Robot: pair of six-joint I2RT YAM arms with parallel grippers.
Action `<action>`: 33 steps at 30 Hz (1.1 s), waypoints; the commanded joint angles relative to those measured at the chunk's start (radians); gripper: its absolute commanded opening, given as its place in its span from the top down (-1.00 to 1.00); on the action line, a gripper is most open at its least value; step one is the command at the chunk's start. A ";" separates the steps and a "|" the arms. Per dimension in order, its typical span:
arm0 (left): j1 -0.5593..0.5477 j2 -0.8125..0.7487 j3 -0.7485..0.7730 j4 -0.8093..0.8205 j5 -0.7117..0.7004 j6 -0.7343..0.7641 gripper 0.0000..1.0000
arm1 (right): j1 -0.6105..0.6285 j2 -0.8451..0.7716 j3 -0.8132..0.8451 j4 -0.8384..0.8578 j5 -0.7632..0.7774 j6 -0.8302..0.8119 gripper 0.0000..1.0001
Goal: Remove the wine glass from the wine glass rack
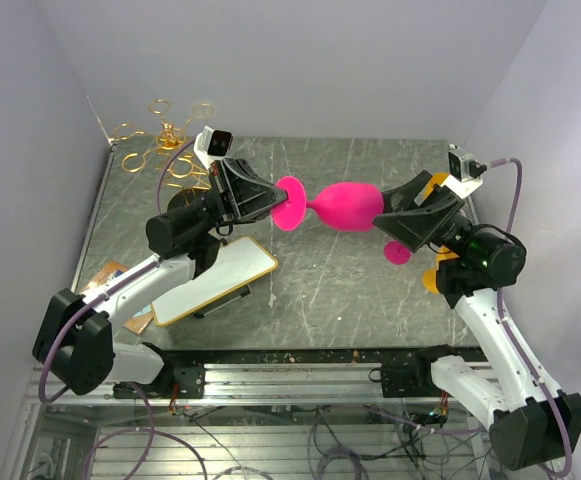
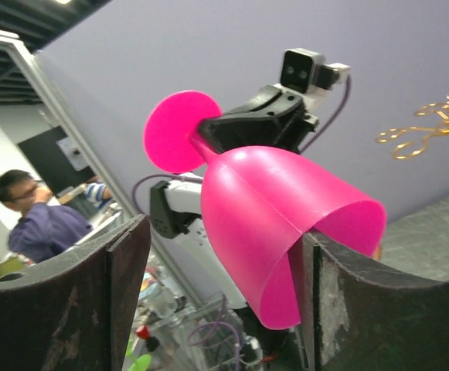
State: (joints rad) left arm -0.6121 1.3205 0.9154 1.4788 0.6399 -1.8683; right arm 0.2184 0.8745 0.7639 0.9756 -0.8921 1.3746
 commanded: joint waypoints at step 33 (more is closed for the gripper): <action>-0.019 -0.360 -0.091 -0.761 -0.129 0.650 -0.57 | 0.007 -0.217 0.397 -1.192 0.547 -0.298 1.00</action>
State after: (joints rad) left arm -0.6350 1.0225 0.8291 0.9813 0.5980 -1.4025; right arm 0.2256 0.6697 1.0985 0.3576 -0.6201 1.2530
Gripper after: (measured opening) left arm 0.778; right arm 0.010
